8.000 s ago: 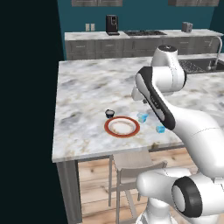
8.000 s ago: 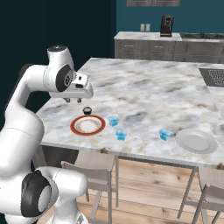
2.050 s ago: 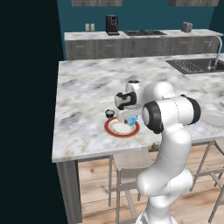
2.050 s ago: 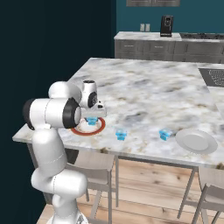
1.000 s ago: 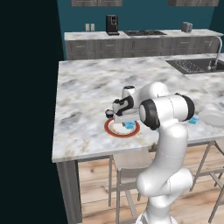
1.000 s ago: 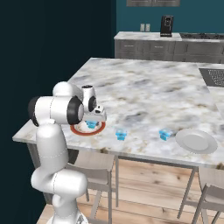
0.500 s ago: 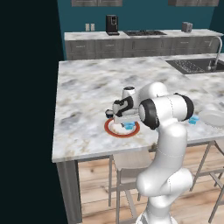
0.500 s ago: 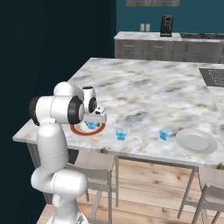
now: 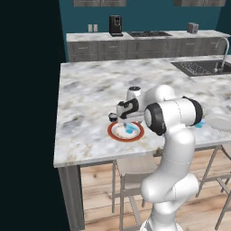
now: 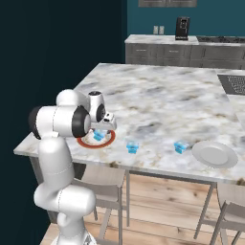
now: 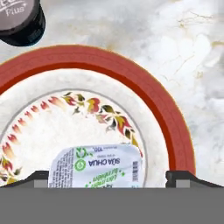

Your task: Place two yogurt containers on each plate.

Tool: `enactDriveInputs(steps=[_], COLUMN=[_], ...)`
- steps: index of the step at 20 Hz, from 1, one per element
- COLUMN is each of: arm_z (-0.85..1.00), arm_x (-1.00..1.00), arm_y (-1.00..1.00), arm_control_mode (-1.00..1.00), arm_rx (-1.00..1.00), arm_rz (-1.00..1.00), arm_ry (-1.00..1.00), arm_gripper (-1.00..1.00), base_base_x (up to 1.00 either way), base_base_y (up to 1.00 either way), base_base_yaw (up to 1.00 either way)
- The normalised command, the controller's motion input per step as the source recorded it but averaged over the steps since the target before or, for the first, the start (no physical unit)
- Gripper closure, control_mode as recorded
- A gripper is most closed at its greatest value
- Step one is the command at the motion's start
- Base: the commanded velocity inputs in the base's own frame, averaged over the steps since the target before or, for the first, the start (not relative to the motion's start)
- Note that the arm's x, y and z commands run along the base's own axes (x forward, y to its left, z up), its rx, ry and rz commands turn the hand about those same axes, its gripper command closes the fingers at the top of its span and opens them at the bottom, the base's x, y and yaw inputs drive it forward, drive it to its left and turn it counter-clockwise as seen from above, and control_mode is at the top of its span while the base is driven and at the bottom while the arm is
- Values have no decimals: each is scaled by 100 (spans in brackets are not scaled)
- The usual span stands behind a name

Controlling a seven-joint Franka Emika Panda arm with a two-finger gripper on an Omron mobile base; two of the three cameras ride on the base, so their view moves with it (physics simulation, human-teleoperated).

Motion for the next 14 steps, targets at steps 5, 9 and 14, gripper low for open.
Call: enactDriveInputs(steps=[5, 9, 14], arm_z=[29, 9, 34], arm_x=[12, 13, 5], arm_y=[1, 3, 32], arm_control_mode=[-100, -100, -100], arm_rx=[2, 0, 7], arm_rz=[0, 0, 0], arm_ry=[-19, -6, -1], arm_gripper=[-100, -100, -100], base_base_x=[0, 0, 0], base_base_y=[0, 0, 0], base_base_yaw=[0, 0, 0])
